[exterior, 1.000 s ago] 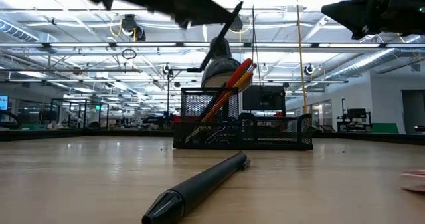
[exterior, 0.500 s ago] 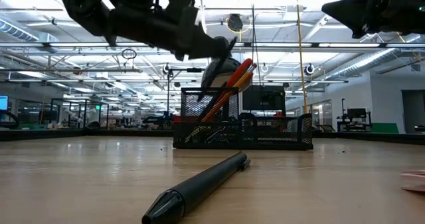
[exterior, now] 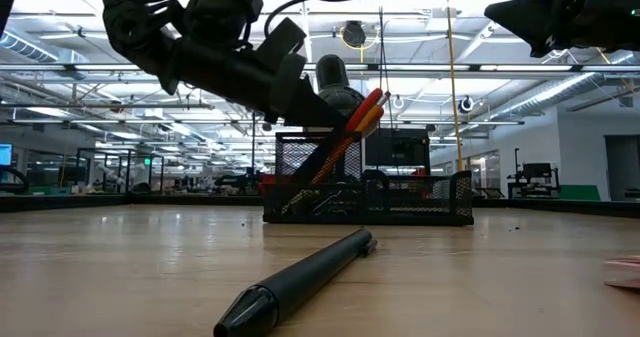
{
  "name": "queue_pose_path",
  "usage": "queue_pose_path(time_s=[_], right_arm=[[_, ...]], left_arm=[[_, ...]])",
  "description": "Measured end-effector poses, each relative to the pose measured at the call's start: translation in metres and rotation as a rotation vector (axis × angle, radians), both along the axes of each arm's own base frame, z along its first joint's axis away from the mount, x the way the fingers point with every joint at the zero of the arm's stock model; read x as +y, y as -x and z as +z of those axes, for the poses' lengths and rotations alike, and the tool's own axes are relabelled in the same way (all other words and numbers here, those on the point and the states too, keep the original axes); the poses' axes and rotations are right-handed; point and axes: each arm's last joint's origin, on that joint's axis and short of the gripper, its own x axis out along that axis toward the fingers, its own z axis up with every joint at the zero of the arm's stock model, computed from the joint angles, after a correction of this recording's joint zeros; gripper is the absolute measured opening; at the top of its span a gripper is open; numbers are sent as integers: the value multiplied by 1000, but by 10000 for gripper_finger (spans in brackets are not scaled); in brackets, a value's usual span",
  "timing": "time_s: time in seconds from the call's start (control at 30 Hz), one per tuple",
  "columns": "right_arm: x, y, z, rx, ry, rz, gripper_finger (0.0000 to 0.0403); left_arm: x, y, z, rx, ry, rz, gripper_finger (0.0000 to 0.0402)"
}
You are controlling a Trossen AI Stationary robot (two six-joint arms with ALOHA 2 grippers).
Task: Pick and place office supplies into organizer
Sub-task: Put the black pen into the black desk organizer
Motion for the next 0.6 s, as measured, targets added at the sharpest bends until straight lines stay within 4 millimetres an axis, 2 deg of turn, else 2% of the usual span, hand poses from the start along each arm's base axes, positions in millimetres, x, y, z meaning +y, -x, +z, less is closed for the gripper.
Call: queue_pose_path(time_s=[0.3,0.6], right_arm=[[0,0,0,0,0,0,9],[0,0,0,0,0,0,9]], left_arm=[[0,0,1,-5,8,2,30],[0,0,1,-7,8,3,93]])
